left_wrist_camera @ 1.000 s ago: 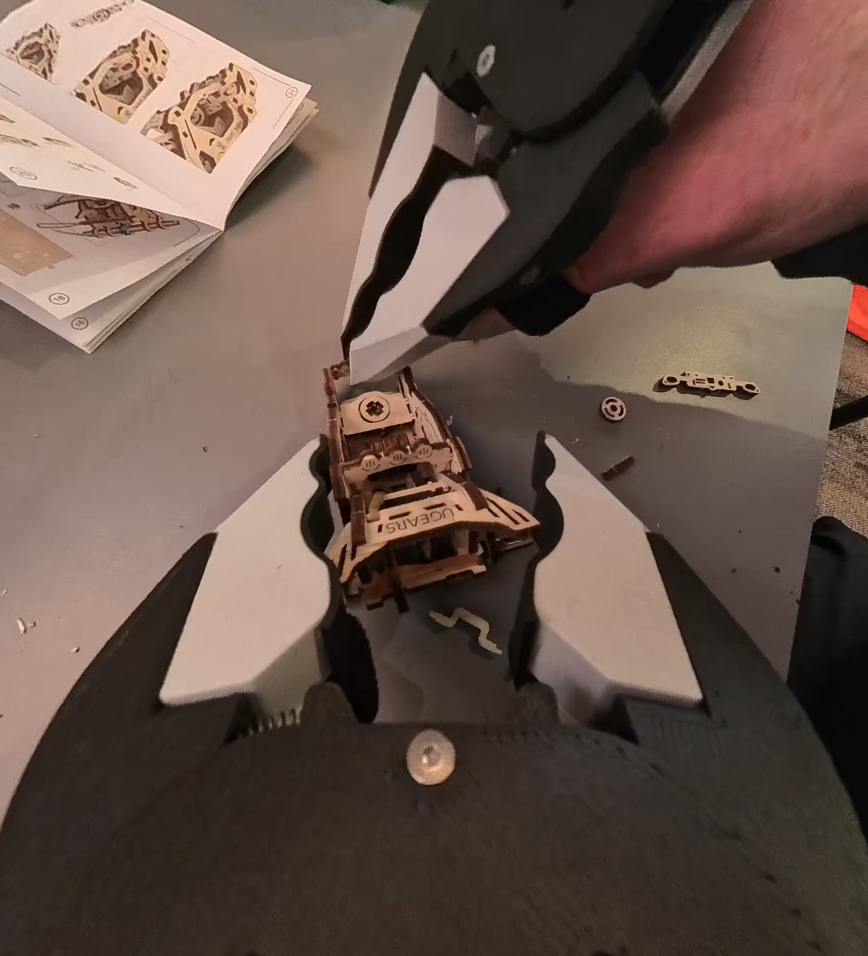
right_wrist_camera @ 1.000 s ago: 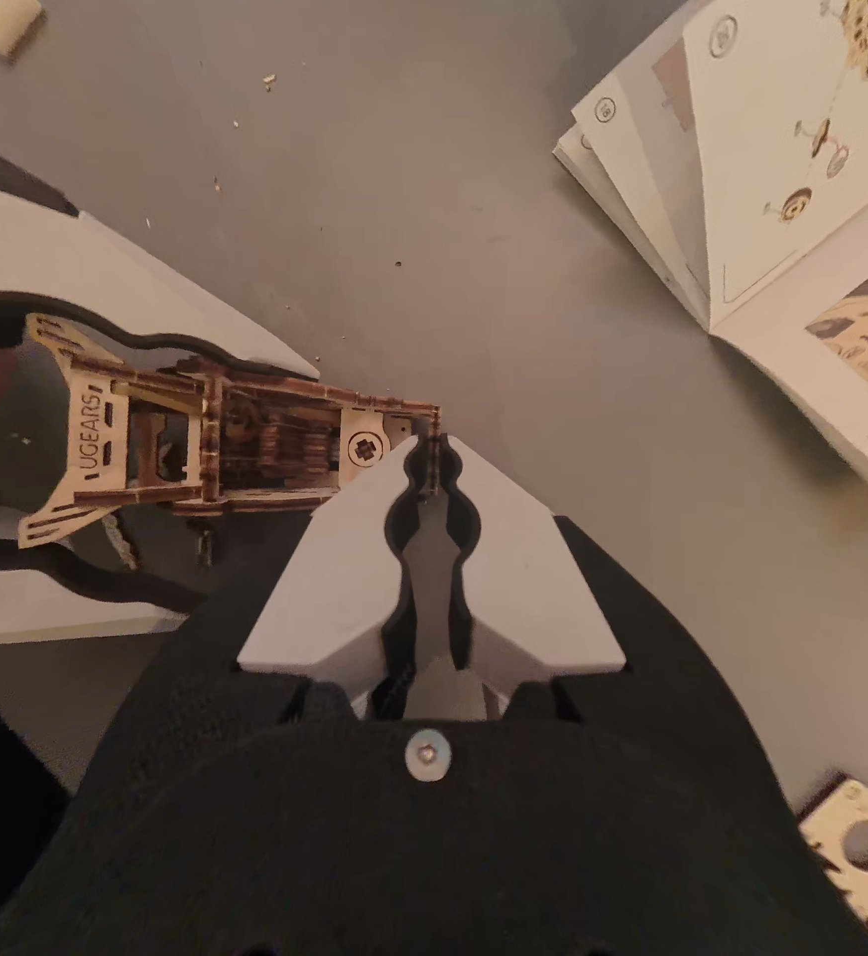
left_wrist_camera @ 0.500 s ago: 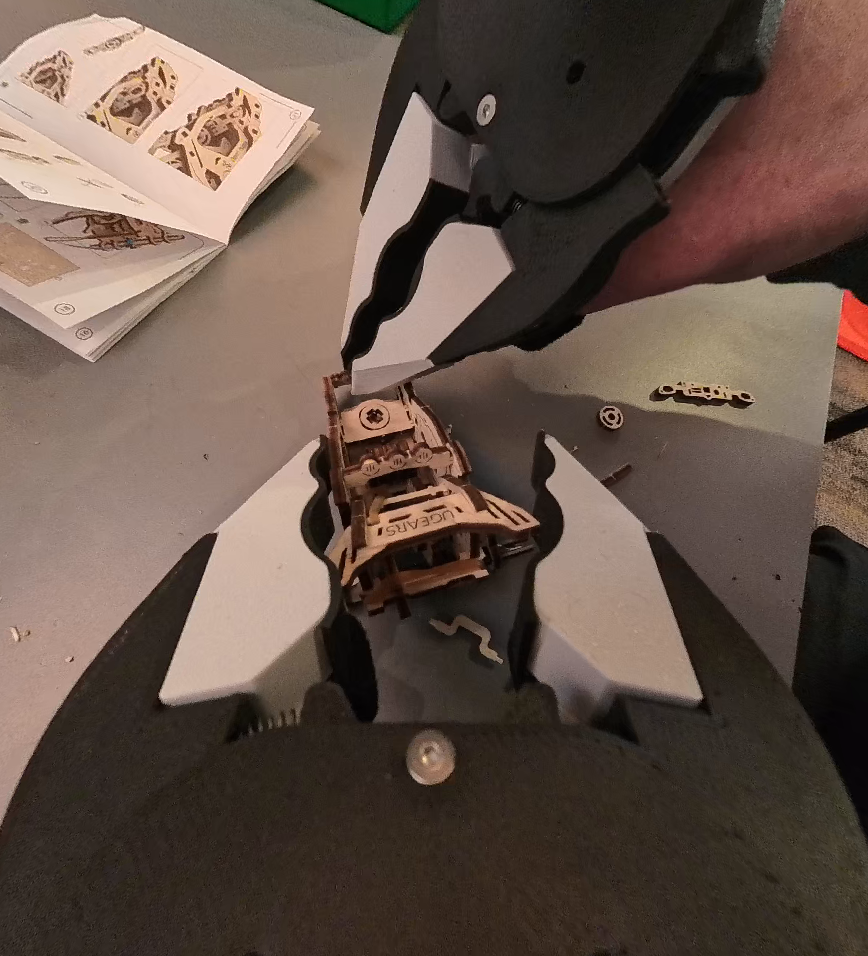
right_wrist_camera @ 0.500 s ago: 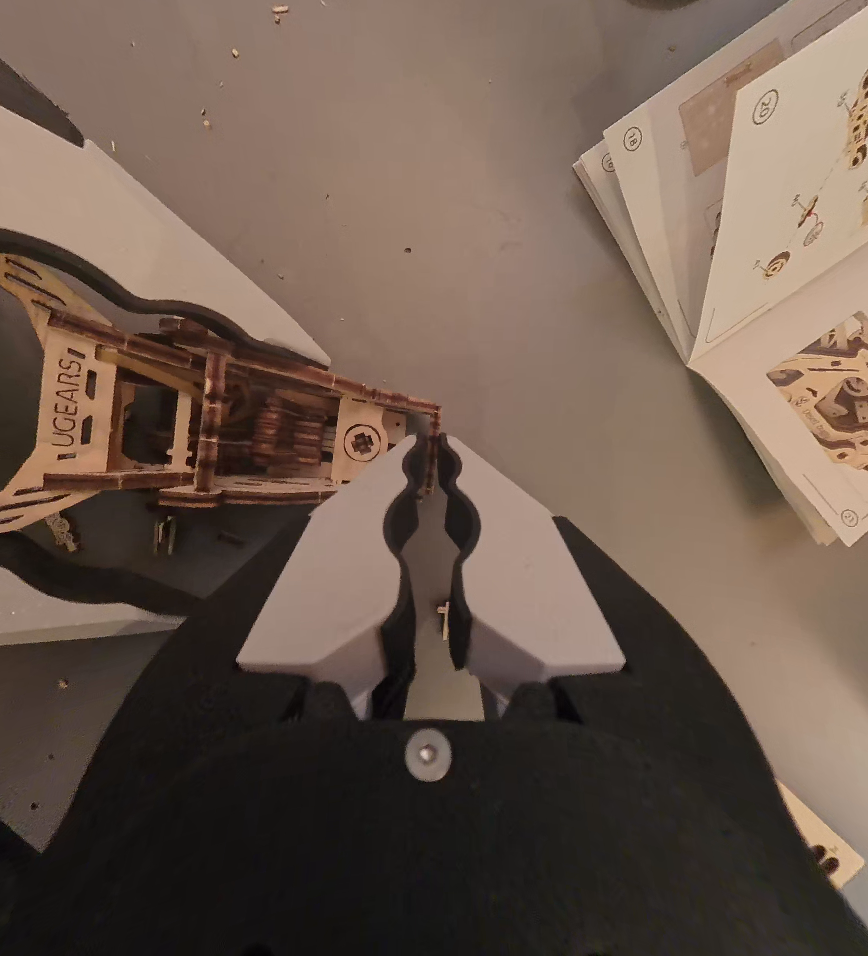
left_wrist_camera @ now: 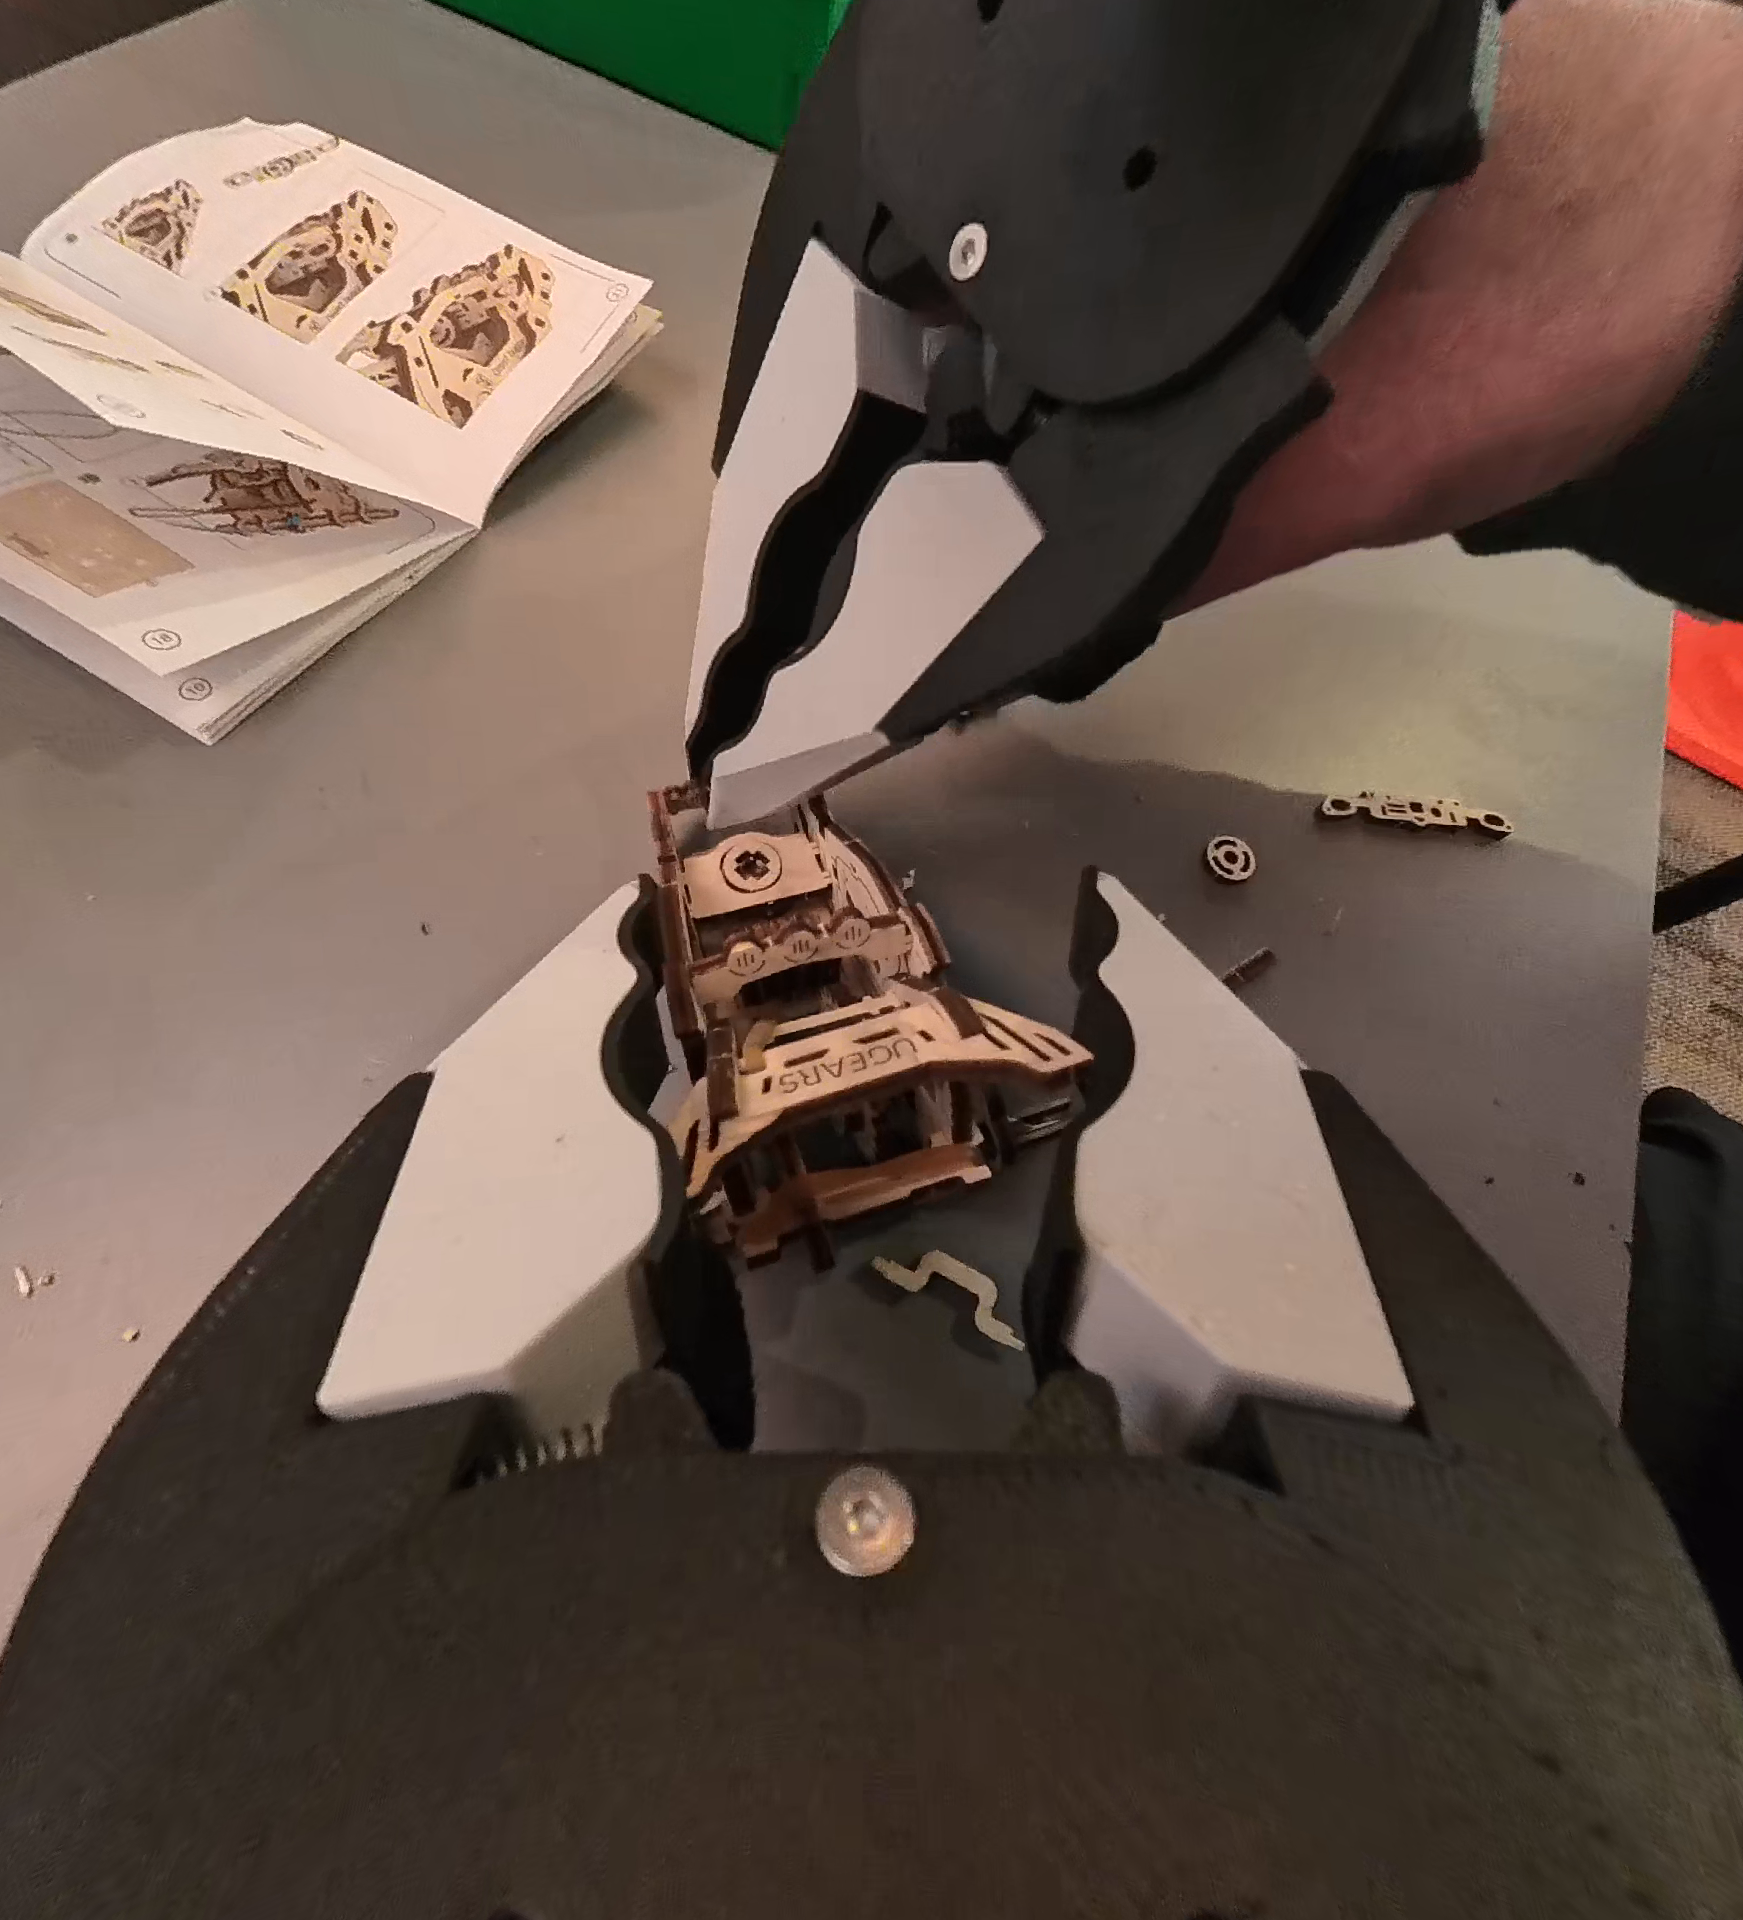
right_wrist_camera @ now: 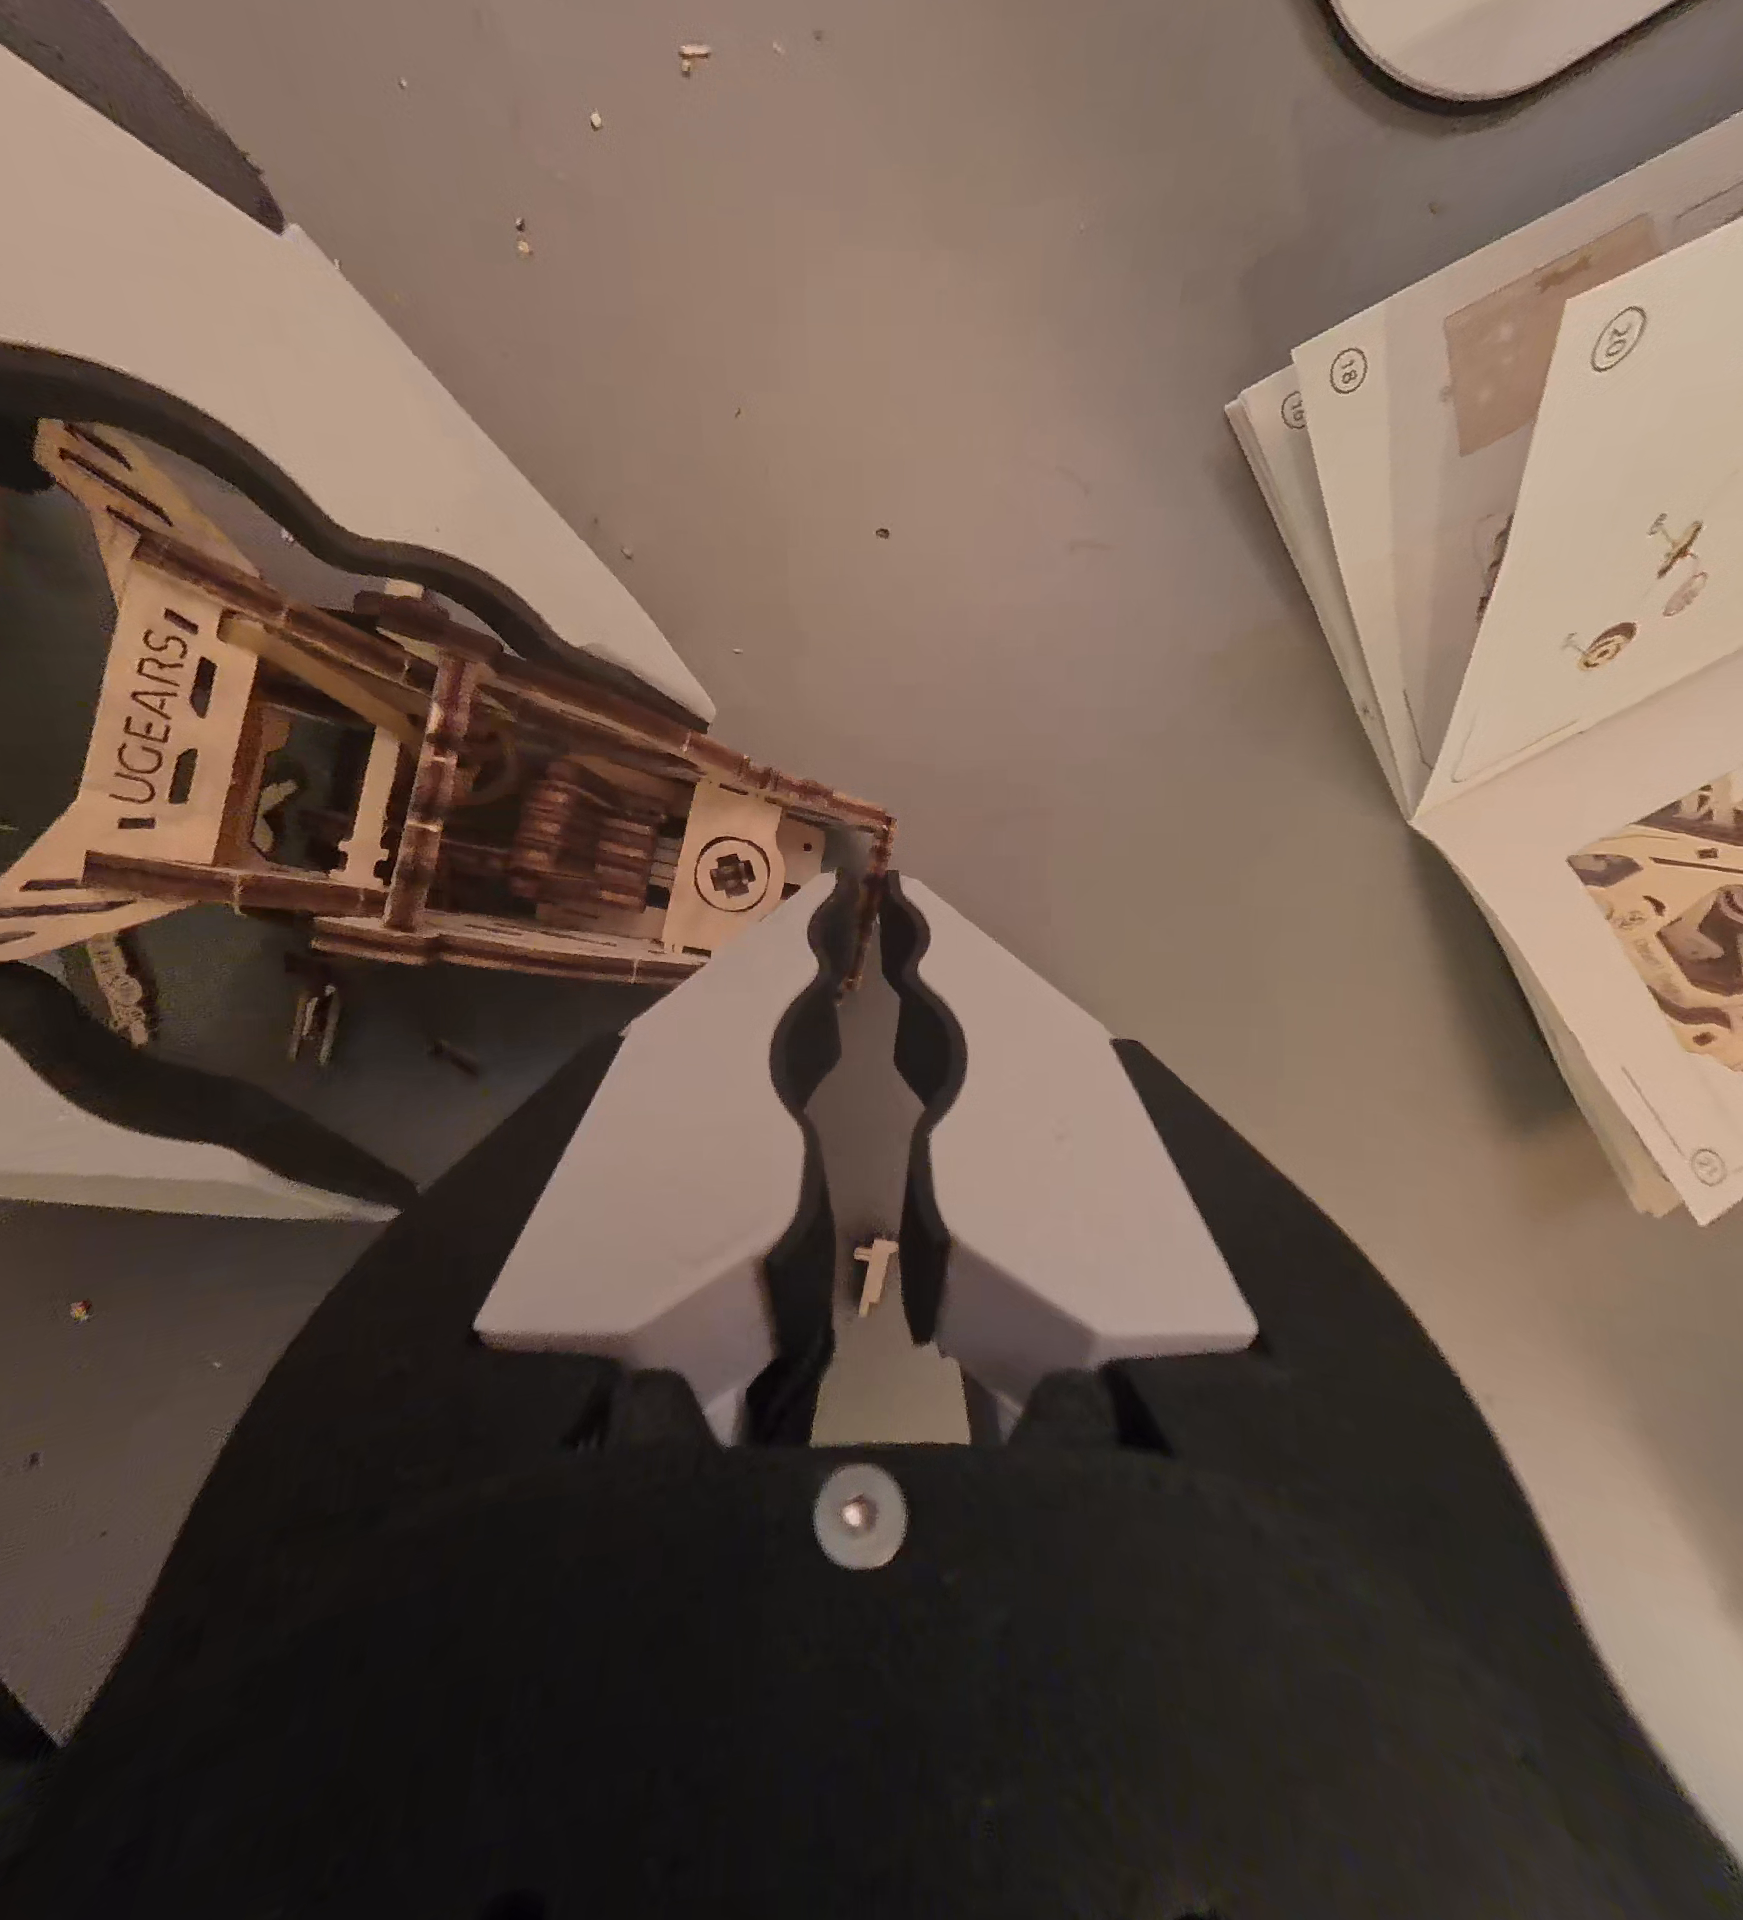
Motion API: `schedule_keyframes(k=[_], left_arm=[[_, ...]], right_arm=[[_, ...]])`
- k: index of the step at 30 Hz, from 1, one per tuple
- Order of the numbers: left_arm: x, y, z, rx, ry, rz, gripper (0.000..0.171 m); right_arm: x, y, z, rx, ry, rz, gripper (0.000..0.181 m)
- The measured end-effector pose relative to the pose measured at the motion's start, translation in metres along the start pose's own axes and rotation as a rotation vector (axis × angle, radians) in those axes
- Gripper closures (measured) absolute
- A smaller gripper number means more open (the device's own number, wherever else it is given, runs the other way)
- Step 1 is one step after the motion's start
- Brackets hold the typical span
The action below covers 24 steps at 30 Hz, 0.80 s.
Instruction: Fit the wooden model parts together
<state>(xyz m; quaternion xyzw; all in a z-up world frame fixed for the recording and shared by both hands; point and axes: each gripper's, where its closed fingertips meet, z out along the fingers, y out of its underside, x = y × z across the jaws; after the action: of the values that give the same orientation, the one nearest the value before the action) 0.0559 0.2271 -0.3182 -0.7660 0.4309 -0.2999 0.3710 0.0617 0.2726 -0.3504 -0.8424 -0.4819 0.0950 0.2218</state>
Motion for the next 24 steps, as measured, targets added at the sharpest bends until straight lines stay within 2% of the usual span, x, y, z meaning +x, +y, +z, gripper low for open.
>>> schedule_keyframes(k=[5,20,24], left_arm=[[-0.001,-0.002,0.000,0.032,0.005,-0.002,0.095],[-0.001,-0.005,-0.001,0.068,-0.010,0.015,0.095],[0.007,-0.011,-0.002,0.108,0.014,0.030,0.106]], right_arm=[[0.000,0.000,0.000,-0.059,-0.018,-0.100,0.179],[-0.002,-0.003,0.001,-0.027,-0.031,-0.309,0.180],[-0.008,-0.008,0.003,-0.006,-0.052,-0.339,0.180]])
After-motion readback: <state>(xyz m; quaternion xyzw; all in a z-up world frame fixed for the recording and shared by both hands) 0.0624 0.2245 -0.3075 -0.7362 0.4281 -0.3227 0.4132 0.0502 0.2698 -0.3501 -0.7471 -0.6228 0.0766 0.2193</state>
